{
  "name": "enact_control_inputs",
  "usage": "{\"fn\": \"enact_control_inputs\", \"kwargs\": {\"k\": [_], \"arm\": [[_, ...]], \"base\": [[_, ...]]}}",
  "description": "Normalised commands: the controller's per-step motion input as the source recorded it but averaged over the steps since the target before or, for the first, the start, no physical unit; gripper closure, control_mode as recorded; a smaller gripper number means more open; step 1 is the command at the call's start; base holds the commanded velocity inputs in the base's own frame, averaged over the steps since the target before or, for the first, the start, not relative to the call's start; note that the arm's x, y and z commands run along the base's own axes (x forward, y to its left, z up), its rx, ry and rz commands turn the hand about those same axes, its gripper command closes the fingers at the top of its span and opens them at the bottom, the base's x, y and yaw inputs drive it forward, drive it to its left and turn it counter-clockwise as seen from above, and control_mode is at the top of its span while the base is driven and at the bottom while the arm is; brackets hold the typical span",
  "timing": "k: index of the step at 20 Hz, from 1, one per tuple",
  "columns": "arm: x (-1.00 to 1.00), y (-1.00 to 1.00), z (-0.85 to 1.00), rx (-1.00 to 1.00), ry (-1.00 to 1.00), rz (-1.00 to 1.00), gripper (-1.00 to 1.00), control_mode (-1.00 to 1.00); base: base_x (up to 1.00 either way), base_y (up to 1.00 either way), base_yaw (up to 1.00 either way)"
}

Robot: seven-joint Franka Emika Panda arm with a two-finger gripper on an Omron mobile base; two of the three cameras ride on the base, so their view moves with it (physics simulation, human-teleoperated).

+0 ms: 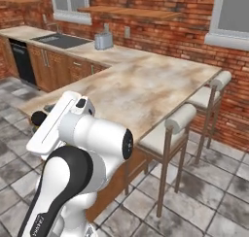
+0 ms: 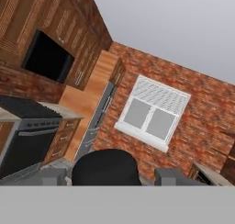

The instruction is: Move the drinks to the dining counter.

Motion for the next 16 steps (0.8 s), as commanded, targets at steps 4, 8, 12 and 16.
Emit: {"fn": "enact_control_inputs", "kwargs": {"k": [4,8,12,16], "arm": [[0.0,0.0,0.0,0.0,0.0,0.0,1.0,1.0],[0.0,0.0,0.0,0.0,0.0,0.0,1.0,1.0],[0.0,0.0,0.0,0.0,0.0,0.0,1.0,1.0],[0.0,0.0,0.0,0.0,0.0,0.0,1.0,1.0]], "base": [[0.23,0.65,-0.34],[0.22,0.55,-0.35],[0.33,0.19,-0.33],[0.49,0.01,-0.31]]}}
